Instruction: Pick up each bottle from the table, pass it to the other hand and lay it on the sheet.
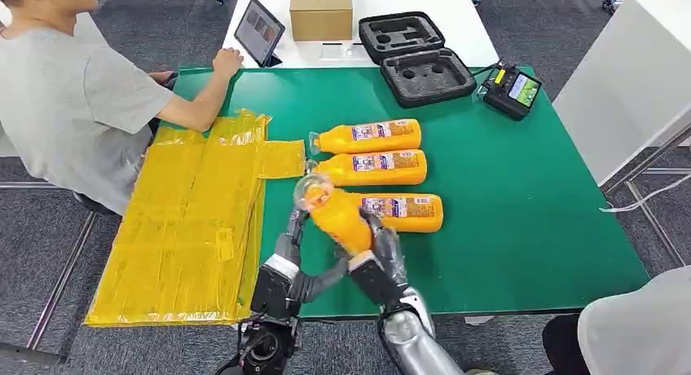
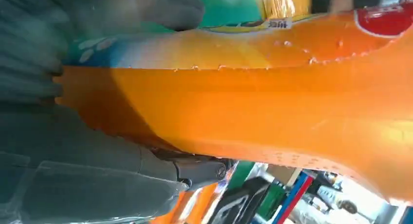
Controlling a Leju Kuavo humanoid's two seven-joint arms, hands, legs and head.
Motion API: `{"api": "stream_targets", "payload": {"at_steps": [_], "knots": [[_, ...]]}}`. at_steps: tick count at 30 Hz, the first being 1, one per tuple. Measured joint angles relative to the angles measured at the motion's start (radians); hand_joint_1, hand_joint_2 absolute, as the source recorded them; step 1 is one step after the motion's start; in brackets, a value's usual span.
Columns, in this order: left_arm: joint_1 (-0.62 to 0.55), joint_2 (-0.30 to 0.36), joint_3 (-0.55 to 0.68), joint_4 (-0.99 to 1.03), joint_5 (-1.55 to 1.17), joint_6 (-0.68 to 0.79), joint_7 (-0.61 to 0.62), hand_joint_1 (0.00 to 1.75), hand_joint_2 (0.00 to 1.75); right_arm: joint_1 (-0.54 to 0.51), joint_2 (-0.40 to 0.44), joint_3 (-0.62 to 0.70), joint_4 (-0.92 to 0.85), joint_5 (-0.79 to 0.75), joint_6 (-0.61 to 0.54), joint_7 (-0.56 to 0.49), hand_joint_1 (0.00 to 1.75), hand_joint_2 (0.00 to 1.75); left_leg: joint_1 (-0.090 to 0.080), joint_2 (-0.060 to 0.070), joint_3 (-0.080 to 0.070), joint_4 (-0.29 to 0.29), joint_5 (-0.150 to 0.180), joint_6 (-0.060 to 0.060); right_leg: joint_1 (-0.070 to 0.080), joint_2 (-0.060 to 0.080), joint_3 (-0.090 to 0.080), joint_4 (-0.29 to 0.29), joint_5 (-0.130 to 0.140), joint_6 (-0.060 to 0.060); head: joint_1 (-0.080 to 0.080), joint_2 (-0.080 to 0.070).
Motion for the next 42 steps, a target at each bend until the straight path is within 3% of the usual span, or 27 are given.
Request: {"api": "stream_targets", "payload": {"at_steps": [16,35,36,37,39,42], "knots": [[-0.035,-0.046,0.03,0.091,0.071,-0.036,-0.005,0.0,1.75,-0.064,0.03,0.088,0.151,0.079,-0.164,-0.016,1.75,1.75,0.0,0.0,0.0,0.0,0.0,0.0,0.0,-0.001,0.0,0.0,0.0,0.0,0.0,0.0],[-0.071,-0.053,0.044,0.153,0.114,-0.043,-0.008,0.0,1.75,-0.099,0.045,0.11,0.223,0.128,-0.184,-0.011,1.75,1.75,0.0,0.0,0.0,0.0,0.0,0.0,0.0,0.0,0.0,0.0,0.0,0.0,0.0,0.0],[-0.073,-0.054,0.046,0.156,0.115,-0.043,-0.008,0.16,1.75,-0.099,0.047,0.11,0.223,0.139,-0.184,-0.009,1.75,1.75,0.0,0.0,0.0,0.0,0.0,0.0,0.0,0.0,0.0,0.0,0.0,0.0,0.0,0.0],[-0.075,-0.054,0.048,0.158,0.115,-0.043,-0.009,1.41,1.75,-0.1,0.047,0.11,0.223,0.149,-0.184,-0.005,1.75,1.75,0.0,0.0,0.0,0.0,0.0,0.0,0.0,-0.001,0.0,0.0,0.0,0.0,0.0,0.0],[-0.078,-0.054,0.049,0.161,0.113,-0.042,-0.009,1.71,1.75,-0.102,0.048,0.109,0.223,0.167,-0.184,0.001,1.75,1.75,0.0,0.0,0.0,0.0,0.0,0.0,0.0,0.0,0.0,0.0,0.0,0.0,0.0,0.0],[-0.078,-0.054,0.05,0.164,0.109,-0.037,-0.012,1.75,1.75,-0.102,0.05,0.106,0.223,0.196,-0.185,0.005,1.75,1.75,0.0,0.0,0.0,0.0,0.0,0.0,0.0,0.0,0.0,0.0,0.0,0.0,0.0,0.0]]}}
